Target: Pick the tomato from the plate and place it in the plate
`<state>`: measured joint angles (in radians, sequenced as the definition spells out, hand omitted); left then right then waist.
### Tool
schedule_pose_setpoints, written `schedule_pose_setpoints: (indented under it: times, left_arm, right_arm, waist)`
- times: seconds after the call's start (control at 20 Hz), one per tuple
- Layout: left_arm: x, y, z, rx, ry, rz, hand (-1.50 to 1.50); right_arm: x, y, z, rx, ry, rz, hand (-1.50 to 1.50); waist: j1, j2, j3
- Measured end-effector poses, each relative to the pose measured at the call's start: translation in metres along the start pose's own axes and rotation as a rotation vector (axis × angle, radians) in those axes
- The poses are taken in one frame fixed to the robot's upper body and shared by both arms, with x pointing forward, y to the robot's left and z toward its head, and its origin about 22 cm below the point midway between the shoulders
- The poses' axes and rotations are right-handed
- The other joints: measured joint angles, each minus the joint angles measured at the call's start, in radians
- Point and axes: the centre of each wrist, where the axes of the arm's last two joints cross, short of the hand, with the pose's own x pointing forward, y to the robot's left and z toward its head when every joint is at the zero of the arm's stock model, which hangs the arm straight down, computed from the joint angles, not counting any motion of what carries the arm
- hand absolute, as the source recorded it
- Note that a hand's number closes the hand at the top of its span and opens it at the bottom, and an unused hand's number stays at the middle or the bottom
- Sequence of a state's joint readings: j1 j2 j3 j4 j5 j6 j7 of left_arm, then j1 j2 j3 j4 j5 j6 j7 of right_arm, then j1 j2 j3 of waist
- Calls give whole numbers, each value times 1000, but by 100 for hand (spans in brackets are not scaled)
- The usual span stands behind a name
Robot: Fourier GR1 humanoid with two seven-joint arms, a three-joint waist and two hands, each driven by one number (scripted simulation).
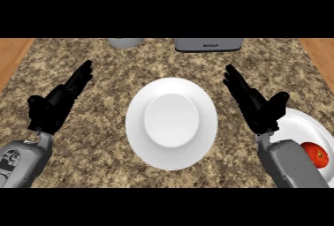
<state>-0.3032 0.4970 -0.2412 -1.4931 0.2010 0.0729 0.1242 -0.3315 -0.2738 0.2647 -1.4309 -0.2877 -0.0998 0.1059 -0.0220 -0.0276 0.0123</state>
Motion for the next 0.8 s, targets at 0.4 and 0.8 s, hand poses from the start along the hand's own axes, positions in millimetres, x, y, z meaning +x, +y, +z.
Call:
schedule_pose_setpoints:
  times: [0.4, 0.8]
  left_arm:
    - [-12, 10, 7, 148, 29, 14, 0]
    - [-33, -15, 12, 191, 57, 59, 0]
  right_arm:
    - [16, -95, 22, -504, -71, 159, 150]
    - [-42, -97, 65, -897, 43, 286, -150]
  waist:
    - [-17, 30, -26]
    - [1, 27, -15]
